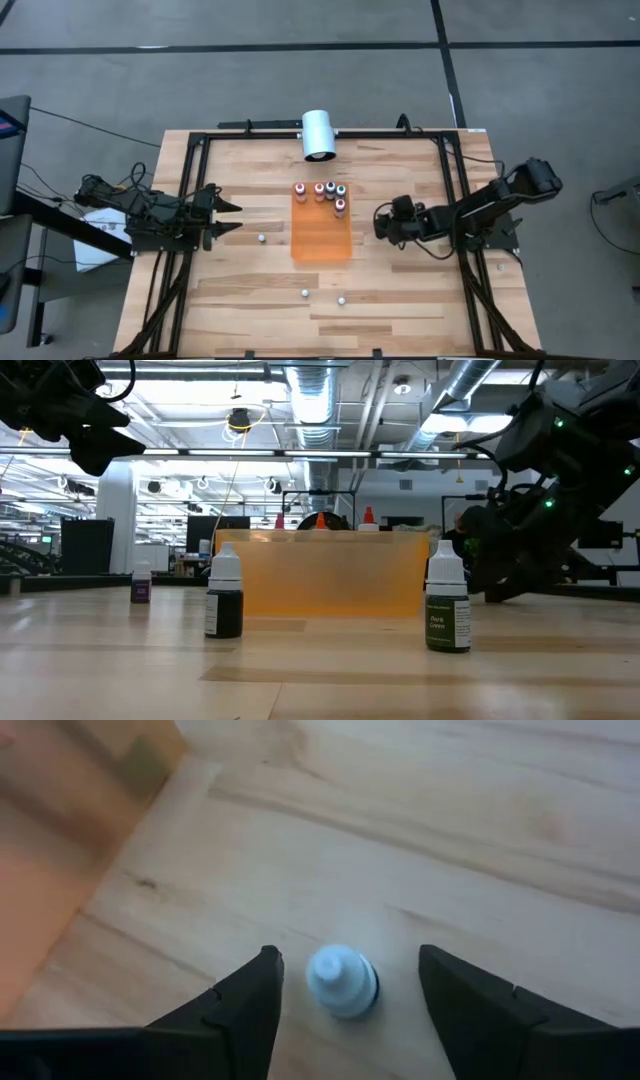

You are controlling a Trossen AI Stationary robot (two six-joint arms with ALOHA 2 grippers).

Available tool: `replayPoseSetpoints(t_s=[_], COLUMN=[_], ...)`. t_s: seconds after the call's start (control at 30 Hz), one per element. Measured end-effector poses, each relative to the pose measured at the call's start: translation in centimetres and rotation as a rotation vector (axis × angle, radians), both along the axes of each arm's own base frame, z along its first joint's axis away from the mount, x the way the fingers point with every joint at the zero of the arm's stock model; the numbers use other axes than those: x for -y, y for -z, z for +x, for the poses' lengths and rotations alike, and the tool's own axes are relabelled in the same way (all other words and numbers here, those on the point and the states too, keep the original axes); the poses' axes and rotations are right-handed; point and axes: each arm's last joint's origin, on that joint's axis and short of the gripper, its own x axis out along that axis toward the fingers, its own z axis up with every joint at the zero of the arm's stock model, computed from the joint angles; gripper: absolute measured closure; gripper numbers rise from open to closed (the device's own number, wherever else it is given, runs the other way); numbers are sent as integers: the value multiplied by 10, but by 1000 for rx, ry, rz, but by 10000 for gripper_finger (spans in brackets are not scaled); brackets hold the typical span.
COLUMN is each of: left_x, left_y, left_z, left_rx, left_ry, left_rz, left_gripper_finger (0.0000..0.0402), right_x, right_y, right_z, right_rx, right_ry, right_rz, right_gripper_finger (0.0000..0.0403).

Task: Pick & Place food coloring
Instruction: Put the small light green food coloring bottle into the bin

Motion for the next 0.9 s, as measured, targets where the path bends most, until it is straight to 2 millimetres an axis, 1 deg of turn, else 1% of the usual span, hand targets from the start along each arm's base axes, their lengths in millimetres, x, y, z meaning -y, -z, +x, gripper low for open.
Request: replayPoseSetpoints(t_s=[0.17,0.37,0.53,0.7,0.9], left_x=[0,0,0,0,0], left_y=[0,2,3,3,3], left_z=[0,0,-1,-1,-1], left_rx=[-1,-17,-30,-29,-29], left_ry=[0,-5,-6,-6,-7], left_rz=[1,8,5,5,4], left_gripper_finger=[173,173,173,173,173], right_x=[0,0,-1,-1,-1], right_y=[-4,-5,-5,-5,-5], right_z=[-5,-5,-4,-4,-4], right_rx=[-26,-21,-16,-16,-13], right_ry=[-16,-19,-22,-21,-17], right_rz=[34,45,51,48,49], right_gripper_finger=[217,273,310,334,342])
